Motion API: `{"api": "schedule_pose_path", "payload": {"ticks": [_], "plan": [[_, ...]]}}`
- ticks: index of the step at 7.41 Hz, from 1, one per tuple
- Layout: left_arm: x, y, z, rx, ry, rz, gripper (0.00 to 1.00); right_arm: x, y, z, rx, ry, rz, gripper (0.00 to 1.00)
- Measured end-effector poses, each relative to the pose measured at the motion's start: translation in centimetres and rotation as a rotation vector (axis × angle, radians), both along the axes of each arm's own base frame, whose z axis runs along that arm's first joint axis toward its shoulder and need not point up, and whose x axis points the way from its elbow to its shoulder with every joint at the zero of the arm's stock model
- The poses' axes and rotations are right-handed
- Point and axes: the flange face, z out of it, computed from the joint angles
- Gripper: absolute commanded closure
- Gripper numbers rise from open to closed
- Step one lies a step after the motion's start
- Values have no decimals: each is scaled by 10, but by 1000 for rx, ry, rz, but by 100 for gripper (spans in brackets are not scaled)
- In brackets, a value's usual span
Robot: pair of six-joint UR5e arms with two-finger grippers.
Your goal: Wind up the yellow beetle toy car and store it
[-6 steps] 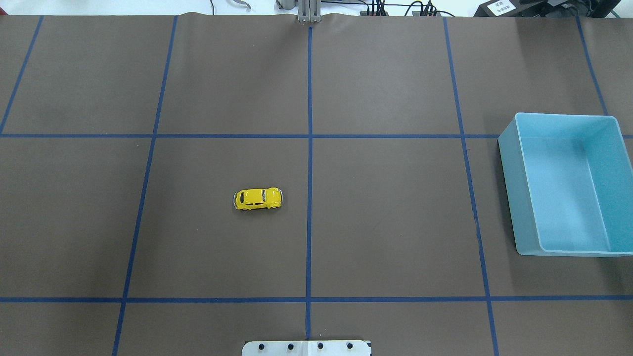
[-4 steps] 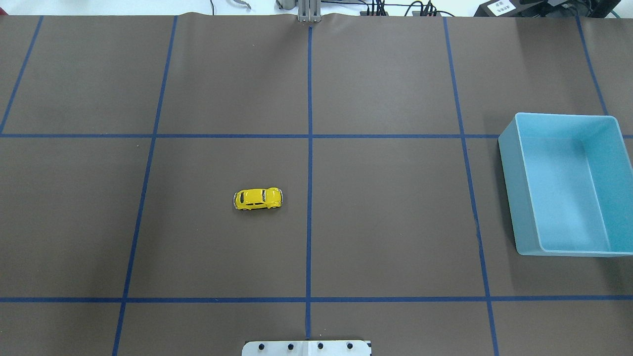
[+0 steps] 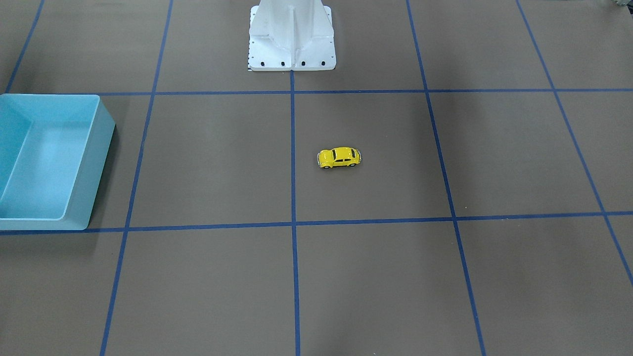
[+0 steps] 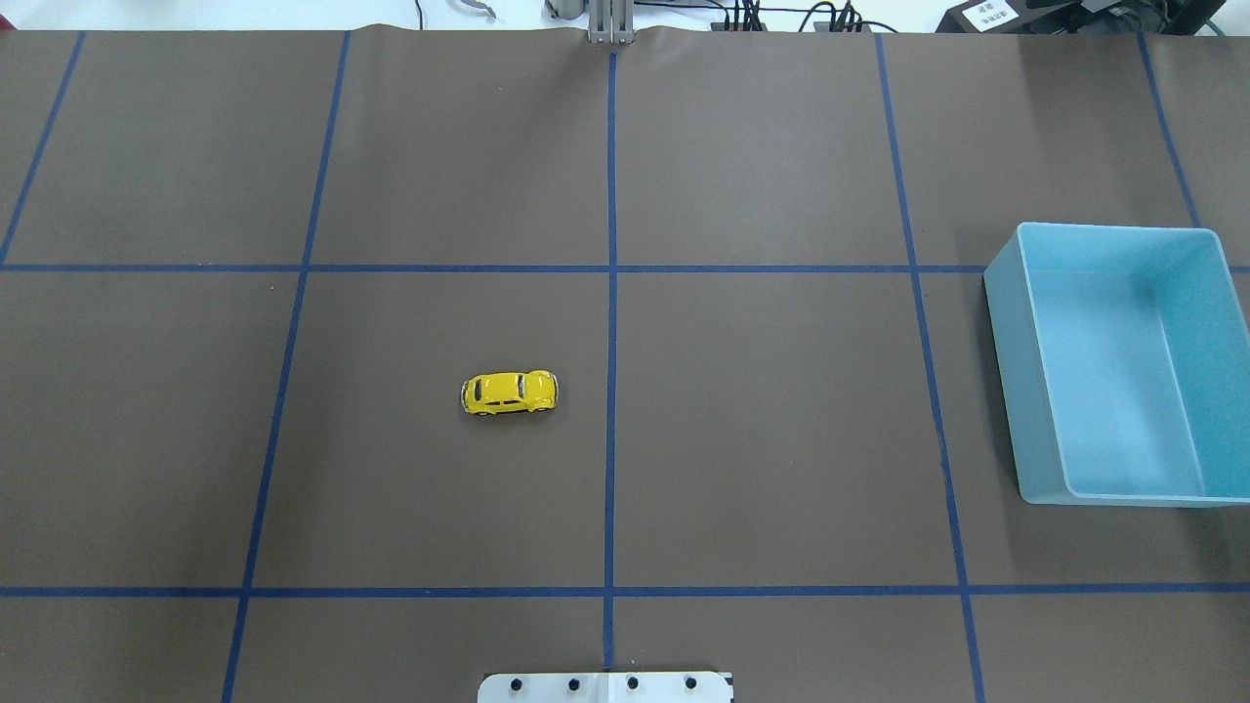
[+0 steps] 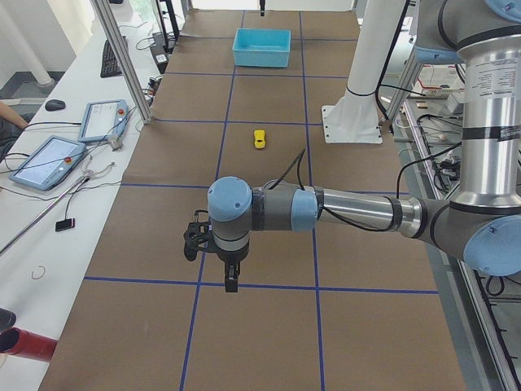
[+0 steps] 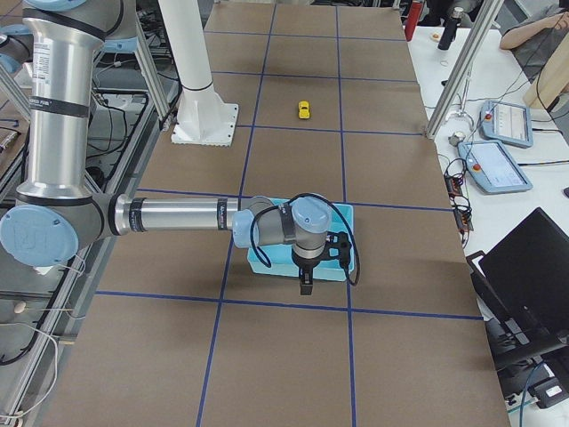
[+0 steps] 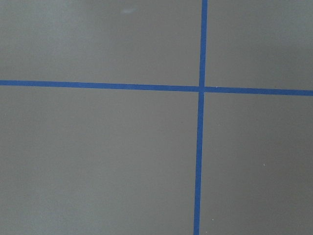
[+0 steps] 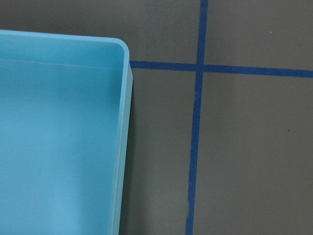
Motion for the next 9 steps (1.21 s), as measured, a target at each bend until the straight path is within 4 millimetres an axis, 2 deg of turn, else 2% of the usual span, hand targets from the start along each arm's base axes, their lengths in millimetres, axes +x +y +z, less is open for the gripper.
{"api": "schedule_pose_path", "payload": {"ticks": [1, 2, 3, 5, 6, 7, 8, 9], "plan": [[10, -13, -27, 87, 1, 26, 0, 0, 0, 0, -1, 1, 0, 0], [35, -25, -51, 174, 3, 79, 0, 0, 0, 1, -2, 1, 0, 0], [64, -35, -70, 259, 8, 139, 0, 0, 0, 1, -2, 2, 0, 0], [123, -42, -97, 409, 26, 255, 0, 0, 0, 2, -3, 4, 1, 0], [162, -41, -116, 473, 32, 324, 0, 0, 0, 3, -4, 5, 1, 0], [201, -37, -144, 515, 28, 393, 0, 0, 0, 3, -5, 6, 1, 0], [238, -29, -166, 511, 20, 461, 0, 1, 1, 3, -5, 7, 1, 0], [289, -21, -186, 485, 16, 557, 0, 1, 1, 4, -6, 7, 1, 0]]}}
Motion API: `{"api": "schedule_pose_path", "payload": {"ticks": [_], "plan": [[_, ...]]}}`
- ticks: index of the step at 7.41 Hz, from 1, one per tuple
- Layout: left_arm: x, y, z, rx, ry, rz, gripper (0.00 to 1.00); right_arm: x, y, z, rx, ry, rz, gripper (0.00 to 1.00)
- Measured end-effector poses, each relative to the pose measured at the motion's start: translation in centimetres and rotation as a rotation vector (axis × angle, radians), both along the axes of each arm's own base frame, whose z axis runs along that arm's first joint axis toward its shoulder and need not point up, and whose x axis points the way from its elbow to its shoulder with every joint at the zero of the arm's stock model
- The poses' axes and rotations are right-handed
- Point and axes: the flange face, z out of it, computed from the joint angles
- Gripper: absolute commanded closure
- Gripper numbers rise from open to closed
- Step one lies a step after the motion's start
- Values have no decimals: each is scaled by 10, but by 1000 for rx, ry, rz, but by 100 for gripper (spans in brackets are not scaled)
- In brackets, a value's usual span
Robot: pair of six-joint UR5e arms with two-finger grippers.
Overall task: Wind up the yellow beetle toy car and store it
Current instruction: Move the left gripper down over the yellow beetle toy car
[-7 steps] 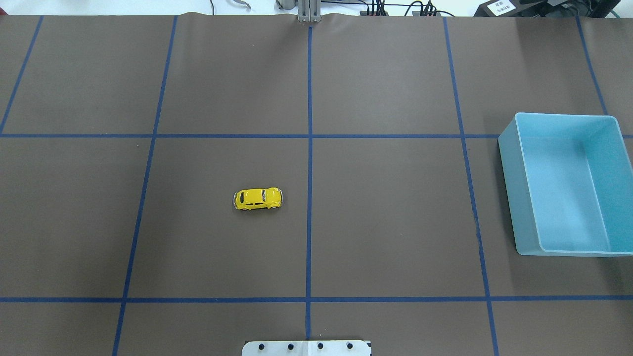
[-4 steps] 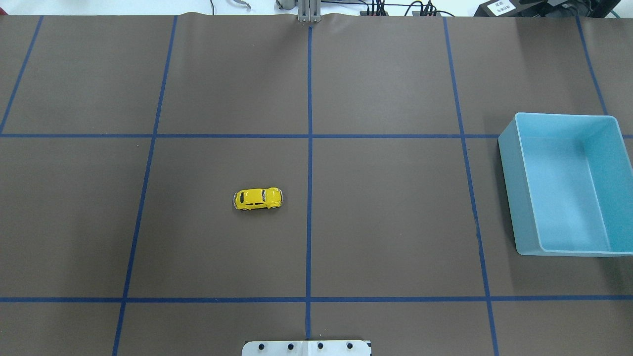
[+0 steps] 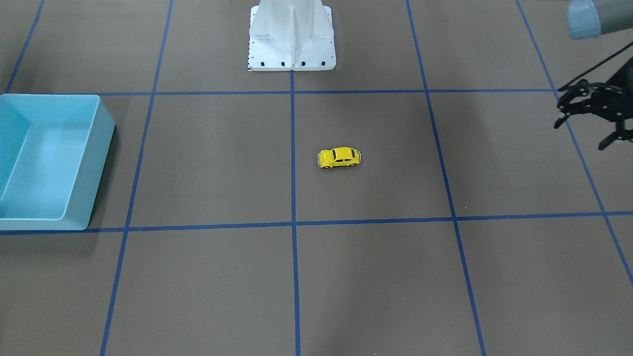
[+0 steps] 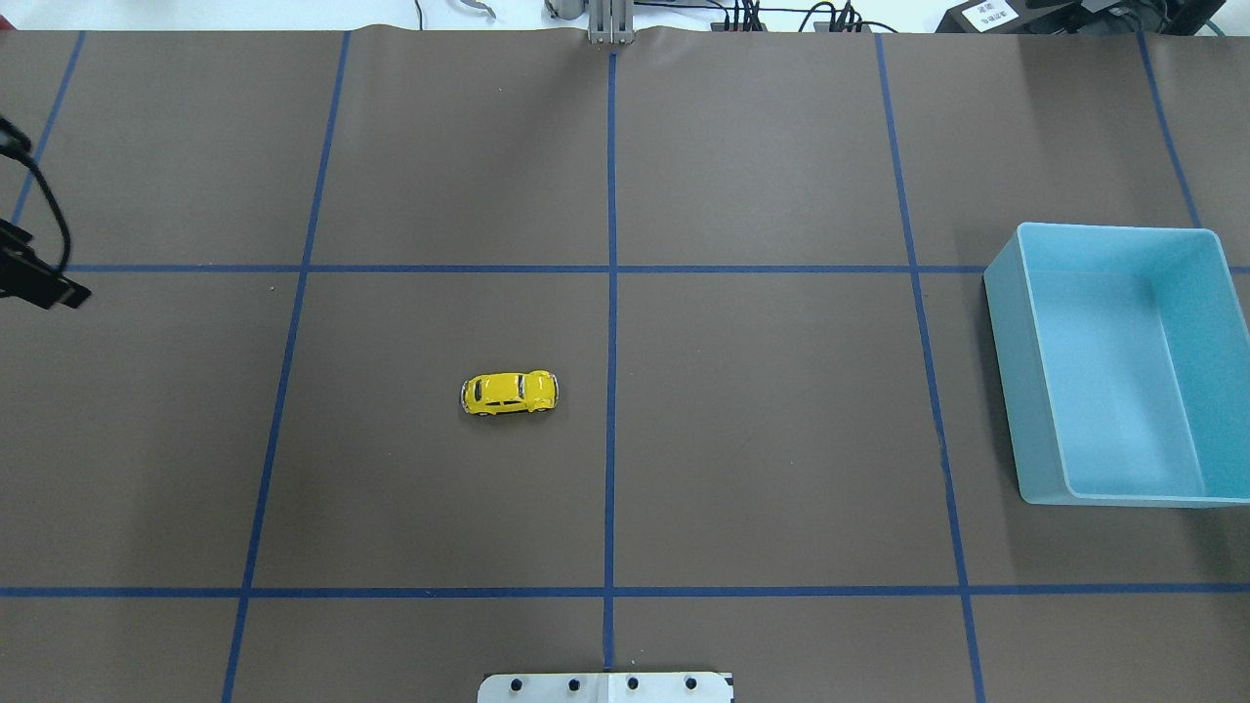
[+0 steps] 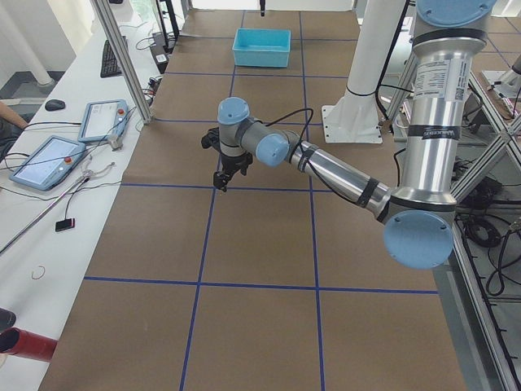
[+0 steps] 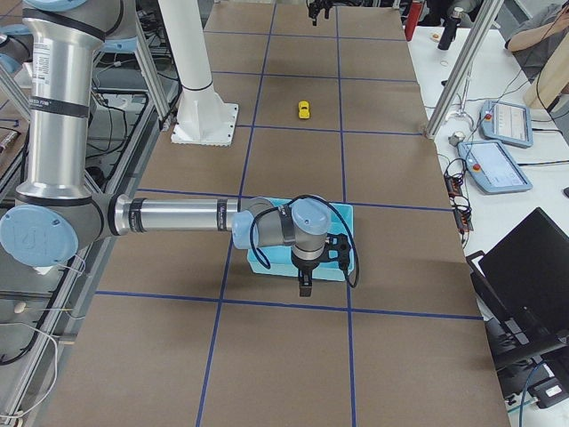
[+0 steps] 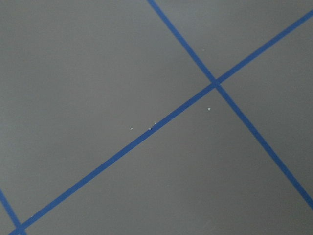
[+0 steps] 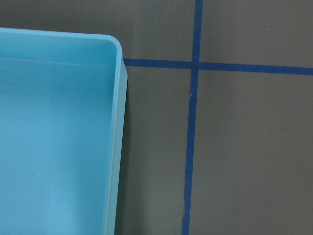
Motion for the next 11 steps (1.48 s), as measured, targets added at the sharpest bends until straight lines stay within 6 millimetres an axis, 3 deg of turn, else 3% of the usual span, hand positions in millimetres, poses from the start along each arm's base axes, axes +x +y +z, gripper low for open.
{"api": "schedule_pose_path", "payload": {"ticks": [1, 3, 5, 7, 10, 11], "plan": [[52, 10, -25, 14, -20, 89, 0, 0, 0, 0, 0, 0, 0, 0], [126, 24, -76, 109, -37, 182, 0, 0, 0, -1, 1, 0, 0, 0], [196, 61, -113, 183, -17, 299, 0, 0, 0, -1, 1, 0, 0, 0], [222, 74, -129, 210, -1, 339, 0, 0, 0, -1, 1, 0, 0, 0], [253, 55, -148, 369, 13, 311, 0, 0, 0, 0, 0, 0, 1, 0], [272, 50, -156, 441, 3, 305, 0, 1, 0, 0, 0, -1, 1, 0]]}}
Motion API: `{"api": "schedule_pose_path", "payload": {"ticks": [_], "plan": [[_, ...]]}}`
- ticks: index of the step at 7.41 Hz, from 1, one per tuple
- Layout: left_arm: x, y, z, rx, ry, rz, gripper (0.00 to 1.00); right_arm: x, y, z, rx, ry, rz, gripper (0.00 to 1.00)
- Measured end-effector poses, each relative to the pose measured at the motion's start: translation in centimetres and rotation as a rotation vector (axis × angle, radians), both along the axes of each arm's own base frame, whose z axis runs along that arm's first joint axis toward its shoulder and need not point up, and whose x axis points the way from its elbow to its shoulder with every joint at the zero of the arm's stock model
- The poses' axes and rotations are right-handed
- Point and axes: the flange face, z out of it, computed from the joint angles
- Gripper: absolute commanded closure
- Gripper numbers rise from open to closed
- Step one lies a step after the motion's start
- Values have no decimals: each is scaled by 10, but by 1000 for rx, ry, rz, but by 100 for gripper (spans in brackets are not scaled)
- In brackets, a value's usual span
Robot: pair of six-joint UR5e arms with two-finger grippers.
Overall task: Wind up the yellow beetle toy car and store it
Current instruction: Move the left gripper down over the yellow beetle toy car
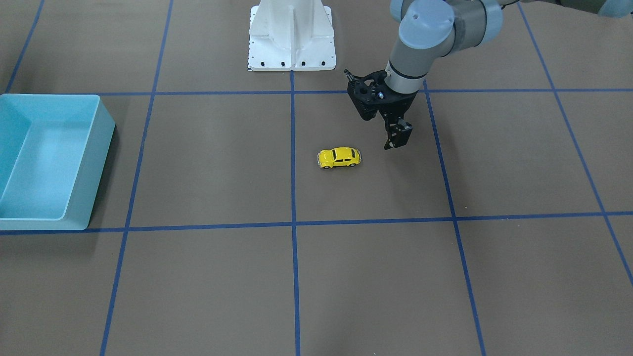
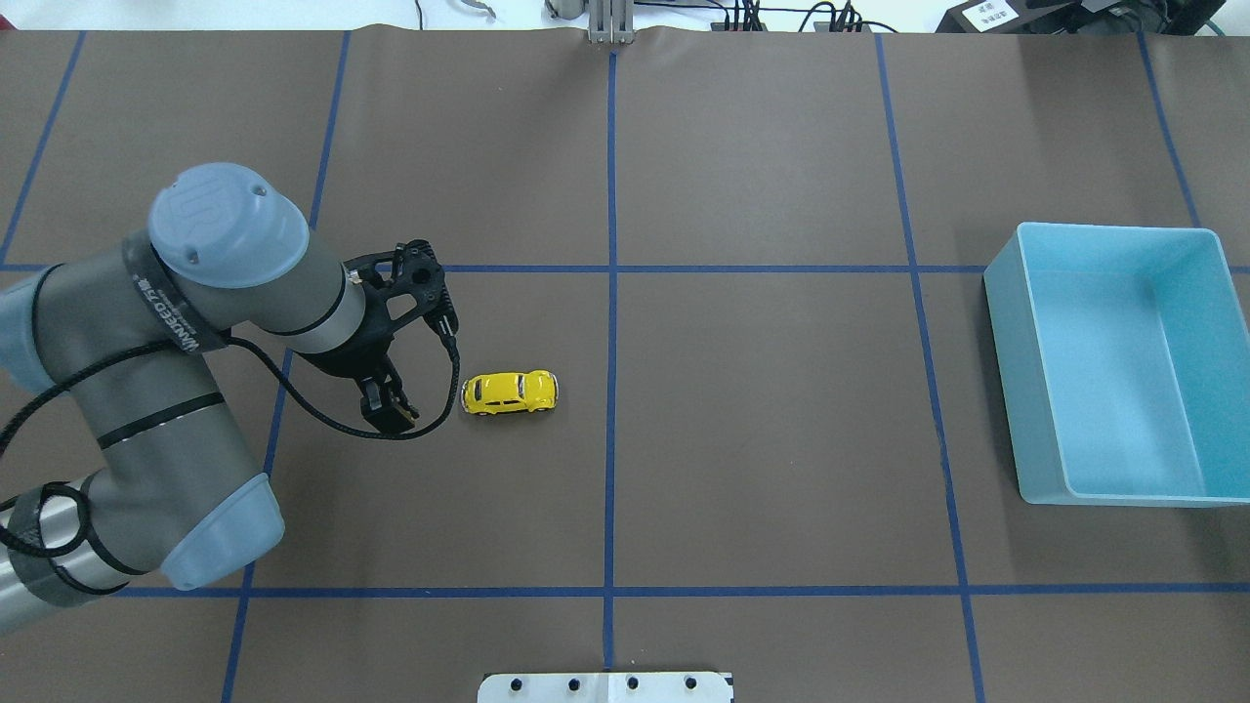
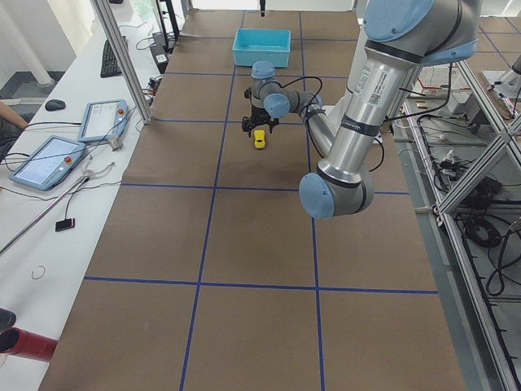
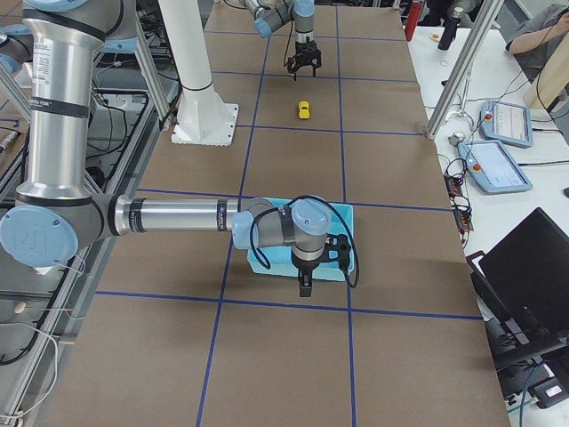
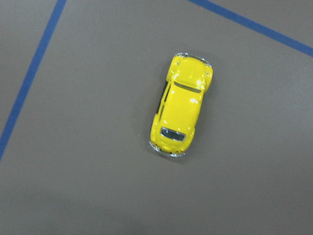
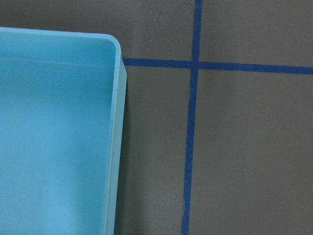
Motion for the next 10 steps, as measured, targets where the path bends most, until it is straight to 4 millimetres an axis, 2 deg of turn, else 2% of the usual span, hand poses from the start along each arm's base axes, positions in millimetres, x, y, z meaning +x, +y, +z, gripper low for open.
{"api": "schedule_pose_path", "payload": {"ticks": [2, 5, 7, 10], "plan": [[36, -6, -12, 67, -21, -7, 2, 0, 0, 0, -1, 0, 0, 0], [66, -5, 3, 166, -78, 118, 2, 0, 0, 2, -4, 2, 0, 0], [87, 0, 8, 167, -80, 156, 2, 0, 0, 2, -4, 2, 0, 0], [104, -2, 14, 135, -61, 181, 3, 0, 0, 2, -4, 2, 0, 0]]}}
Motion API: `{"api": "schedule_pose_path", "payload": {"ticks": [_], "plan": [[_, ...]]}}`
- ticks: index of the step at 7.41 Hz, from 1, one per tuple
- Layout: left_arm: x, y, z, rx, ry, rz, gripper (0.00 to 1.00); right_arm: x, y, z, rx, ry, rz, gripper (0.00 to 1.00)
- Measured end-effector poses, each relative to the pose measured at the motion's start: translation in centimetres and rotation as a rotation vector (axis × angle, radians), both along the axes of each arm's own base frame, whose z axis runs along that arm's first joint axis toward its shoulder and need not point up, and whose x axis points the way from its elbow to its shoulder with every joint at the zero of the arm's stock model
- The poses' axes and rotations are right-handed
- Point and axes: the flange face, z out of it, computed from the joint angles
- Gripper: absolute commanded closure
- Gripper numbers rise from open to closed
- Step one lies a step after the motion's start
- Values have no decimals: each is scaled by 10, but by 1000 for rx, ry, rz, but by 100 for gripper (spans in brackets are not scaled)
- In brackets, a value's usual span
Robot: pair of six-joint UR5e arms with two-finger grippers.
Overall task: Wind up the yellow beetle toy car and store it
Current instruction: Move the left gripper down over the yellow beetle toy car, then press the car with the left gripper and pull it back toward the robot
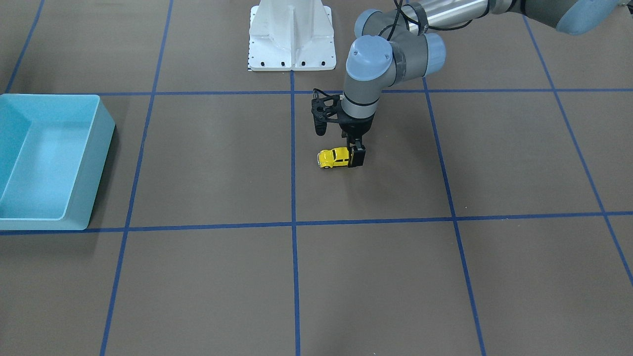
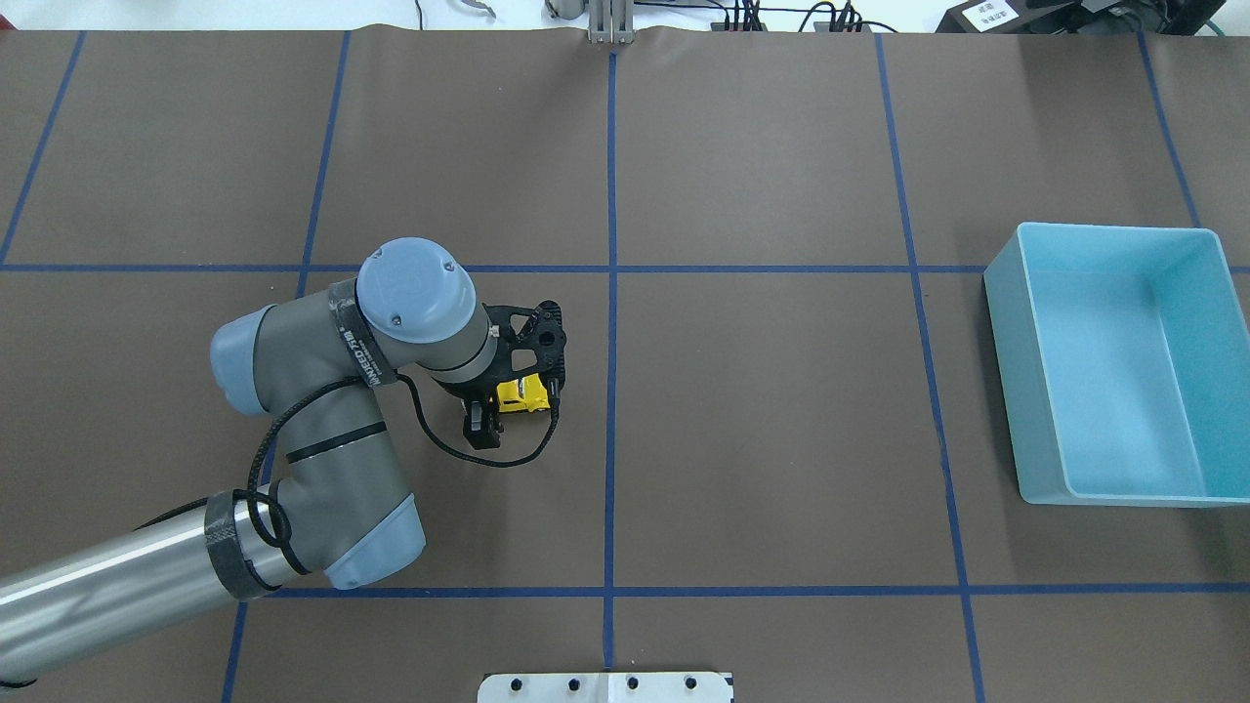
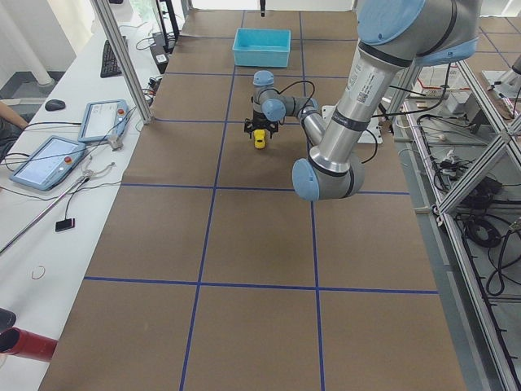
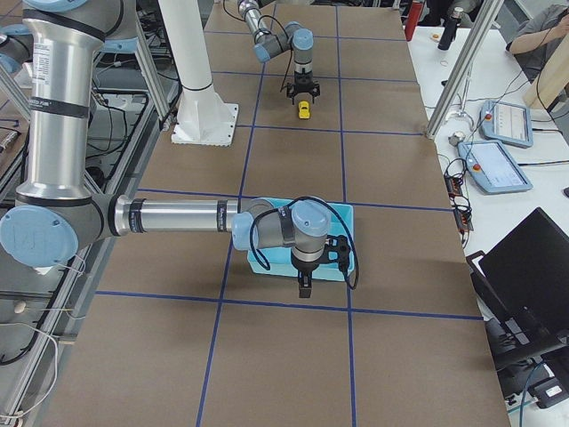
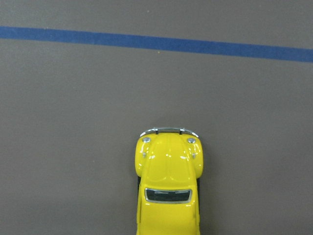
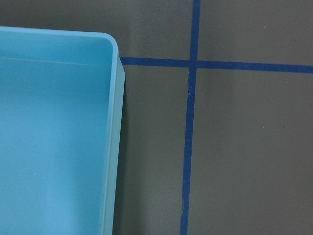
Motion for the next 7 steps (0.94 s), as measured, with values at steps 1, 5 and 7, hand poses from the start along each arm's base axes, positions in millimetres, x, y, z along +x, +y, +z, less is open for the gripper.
{"api": "schedule_pose_path", "payload": {"ticks": [1, 5, 7], "plan": [[6, -3, 0, -1, 2, 1, 21, 0, 0, 0, 0, 0, 0, 0], [2, -18, -2, -5, 11, -15, 100, 0, 1, 1, -1, 1, 0, 0], [-31, -47, 1, -37, 27, -44, 100, 0, 3, 2, -4, 0, -1, 0]]}}
